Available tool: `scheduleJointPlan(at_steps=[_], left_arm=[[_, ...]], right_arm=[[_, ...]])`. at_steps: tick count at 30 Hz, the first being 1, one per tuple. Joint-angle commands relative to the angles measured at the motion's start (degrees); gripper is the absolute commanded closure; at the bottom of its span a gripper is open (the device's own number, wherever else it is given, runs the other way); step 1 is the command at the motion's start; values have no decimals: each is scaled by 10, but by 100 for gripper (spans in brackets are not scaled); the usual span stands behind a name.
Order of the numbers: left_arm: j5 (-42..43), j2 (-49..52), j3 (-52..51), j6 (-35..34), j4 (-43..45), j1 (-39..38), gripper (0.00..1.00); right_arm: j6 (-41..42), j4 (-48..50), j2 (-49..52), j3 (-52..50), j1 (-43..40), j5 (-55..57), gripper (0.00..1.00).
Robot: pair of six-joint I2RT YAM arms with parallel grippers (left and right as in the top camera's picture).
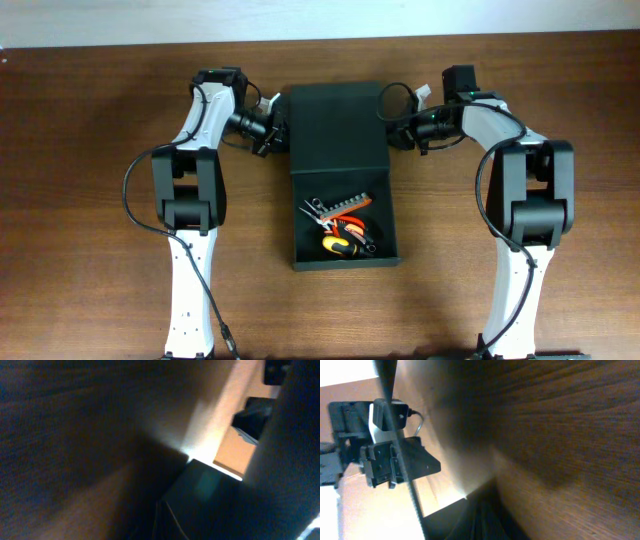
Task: Pack container
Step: 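Tilt the lid forward over the box with both grippers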
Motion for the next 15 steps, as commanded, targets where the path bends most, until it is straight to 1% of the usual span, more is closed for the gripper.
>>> scheduleJointPlan(at_steps=[1, 5, 9, 15], left_arm=[[75, 8, 5, 50, 1, -3, 98], [75, 8, 30, 62, -18, -3, 98], [75, 8, 76, 102, -80, -3, 98], [75, 8, 149, 106, -135, -4, 98]], right_arm=[[-6, 5, 6, 30, -2, -67, 96], [-6, 4, 5, 53, -10, -100, 96], [-6, -21, 4, 81, -9, -108, 96], [-6, -39, -5, 94, -8, -108, 96]])
